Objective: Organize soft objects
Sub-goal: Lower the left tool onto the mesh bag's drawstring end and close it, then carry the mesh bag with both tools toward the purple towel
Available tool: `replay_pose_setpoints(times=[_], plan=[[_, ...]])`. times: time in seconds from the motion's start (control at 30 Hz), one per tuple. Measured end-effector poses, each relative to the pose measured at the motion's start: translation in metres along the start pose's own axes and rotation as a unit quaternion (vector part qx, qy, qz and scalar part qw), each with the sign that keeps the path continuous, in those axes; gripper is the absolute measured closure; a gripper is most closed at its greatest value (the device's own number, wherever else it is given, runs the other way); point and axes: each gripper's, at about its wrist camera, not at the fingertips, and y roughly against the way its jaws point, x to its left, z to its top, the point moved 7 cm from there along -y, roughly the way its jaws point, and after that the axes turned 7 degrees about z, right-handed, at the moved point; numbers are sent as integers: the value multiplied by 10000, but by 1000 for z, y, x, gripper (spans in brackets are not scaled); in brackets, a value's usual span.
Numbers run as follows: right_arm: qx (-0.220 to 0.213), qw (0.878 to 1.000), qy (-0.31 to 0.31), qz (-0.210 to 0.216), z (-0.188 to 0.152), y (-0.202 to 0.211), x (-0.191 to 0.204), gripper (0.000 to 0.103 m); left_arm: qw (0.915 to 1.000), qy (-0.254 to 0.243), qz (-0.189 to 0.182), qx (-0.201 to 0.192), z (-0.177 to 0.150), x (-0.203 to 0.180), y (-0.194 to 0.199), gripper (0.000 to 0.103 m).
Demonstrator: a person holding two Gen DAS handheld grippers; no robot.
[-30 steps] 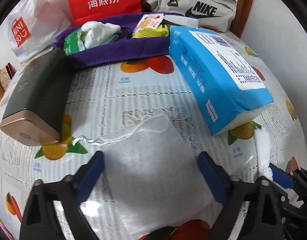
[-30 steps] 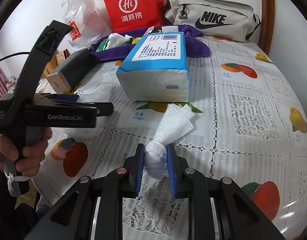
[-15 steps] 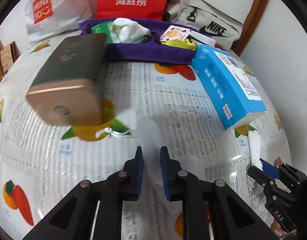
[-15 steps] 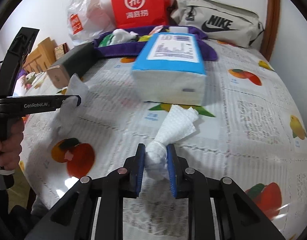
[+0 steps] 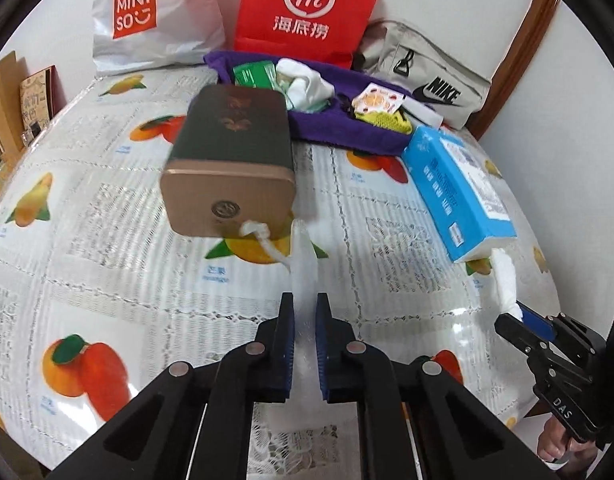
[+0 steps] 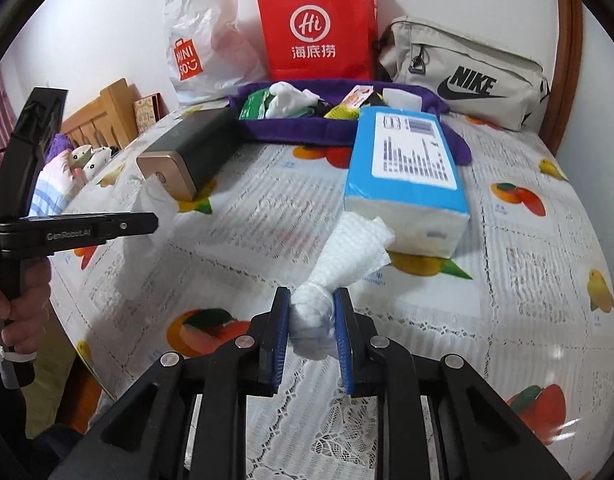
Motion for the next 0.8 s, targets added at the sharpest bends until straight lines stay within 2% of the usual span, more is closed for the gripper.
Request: replay_pose_setpoints(times=[0.2, 0.47, 0.8], plan=[[-76, 9999, 56, -34, 12, 9, 4, 81, 9998, 55, -124, -129, 8, 3, 17, 95], [-233, 9997, 91, -84, 33, 21, 2, 81, 9992, 212, -25, -328, 28, 16, 35, 95], [-472, 9989, 10, -4, 76, 24, -6, 81, 9985, 236, 114, -474, 62, 21, 42, 95]])
